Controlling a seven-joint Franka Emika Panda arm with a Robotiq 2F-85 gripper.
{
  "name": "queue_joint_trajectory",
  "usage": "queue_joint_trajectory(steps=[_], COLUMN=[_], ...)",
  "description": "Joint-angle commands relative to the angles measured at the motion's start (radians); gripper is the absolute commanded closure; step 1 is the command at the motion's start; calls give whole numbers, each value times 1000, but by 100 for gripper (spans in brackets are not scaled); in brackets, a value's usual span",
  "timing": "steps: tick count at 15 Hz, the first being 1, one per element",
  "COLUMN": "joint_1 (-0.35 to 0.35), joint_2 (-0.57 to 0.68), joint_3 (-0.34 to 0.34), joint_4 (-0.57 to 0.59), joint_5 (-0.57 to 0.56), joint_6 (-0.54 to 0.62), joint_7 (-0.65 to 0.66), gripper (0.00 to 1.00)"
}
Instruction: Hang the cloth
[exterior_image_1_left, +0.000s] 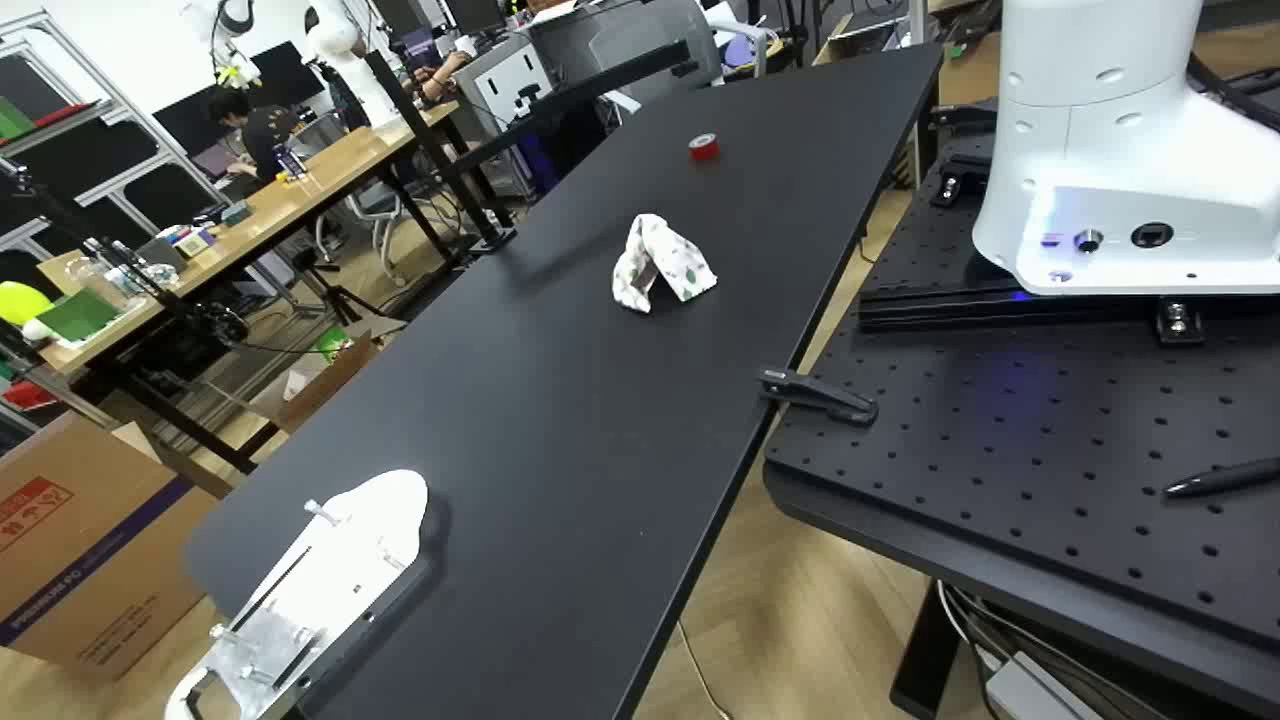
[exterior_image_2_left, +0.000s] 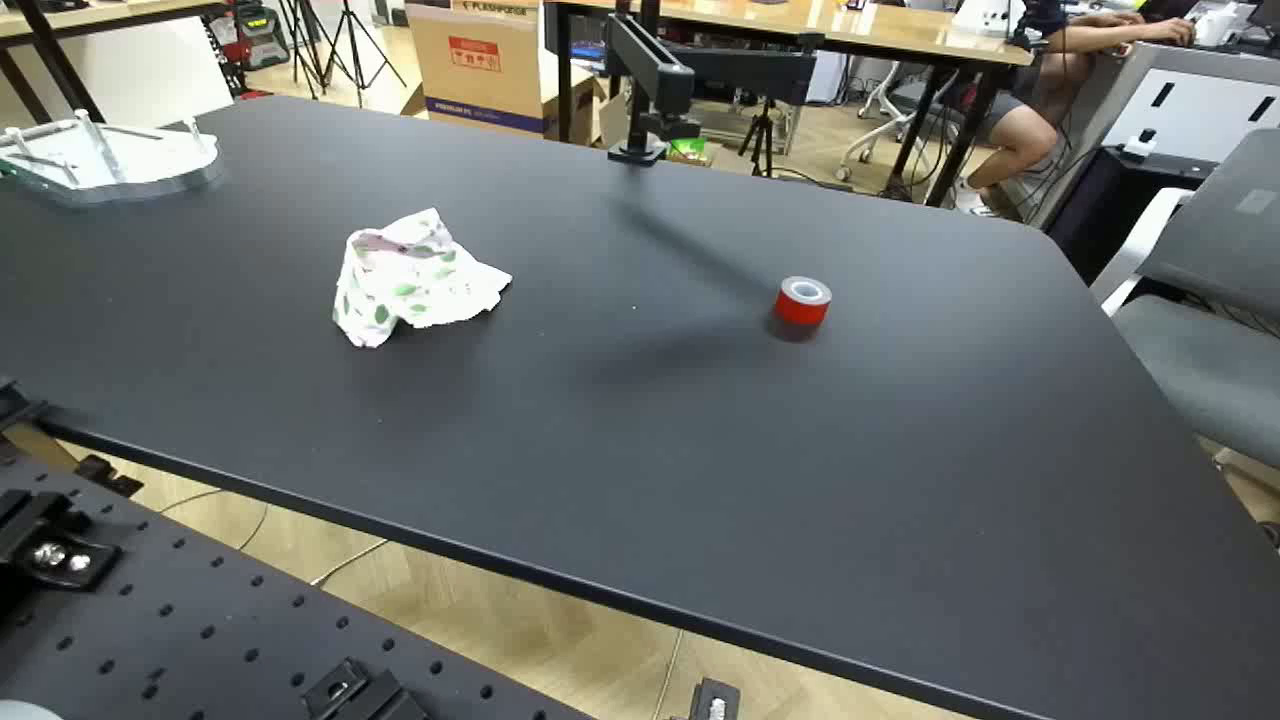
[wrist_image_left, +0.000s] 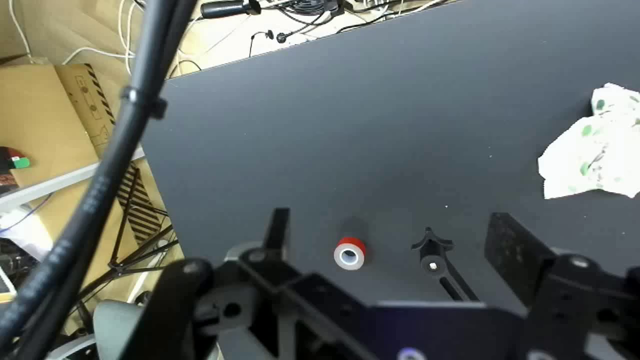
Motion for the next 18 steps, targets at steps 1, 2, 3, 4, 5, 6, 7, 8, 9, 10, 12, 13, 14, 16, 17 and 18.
queue_joint_trajectory(steps=[1, 2, 3, 4, 5, 6, 7, 8, 9, 10, 12, 13, 14, 16, 17, 18], joint_1=[24, 24, 24, 24, 24, 24, 24, 24, 24, 24, 34, 39, 54, 84, 99, 119], joint_2=[1, 0, 0, 0, 0, 0, 0, 0, 0, 0, 3, 12, 26, 61, 78, 100], joint_3=[-18, -18, -18, -18, -18, -18, -18, -18, -18, -18, -17, -11, -8, 3, 9, 17], joint_4=[3, 3, 3, 3, 3, 3, 3, 3, 3, 3, 0, -2, -8, -26, -37, -51], joint_5=[-12, -12, -12, -12, -12, -12, -12, -12, -12, -12, -12, -13, -4, 7, 11, 17], joint_6=[-4, -4, -3, -3, -3, -3, -3, -3, -3, -3, 20, 32, 54, 102, 125, 153], joint_7=[11, 11, 11, 11, 11, 11, 11, 11, 11, 11, 0, 7, 2, 5, 6, 5], gripper=[0, 0, 0, 0, 0, 0, 0, 0, 0, 0, 0, 0, 0, 0, 0, 0])
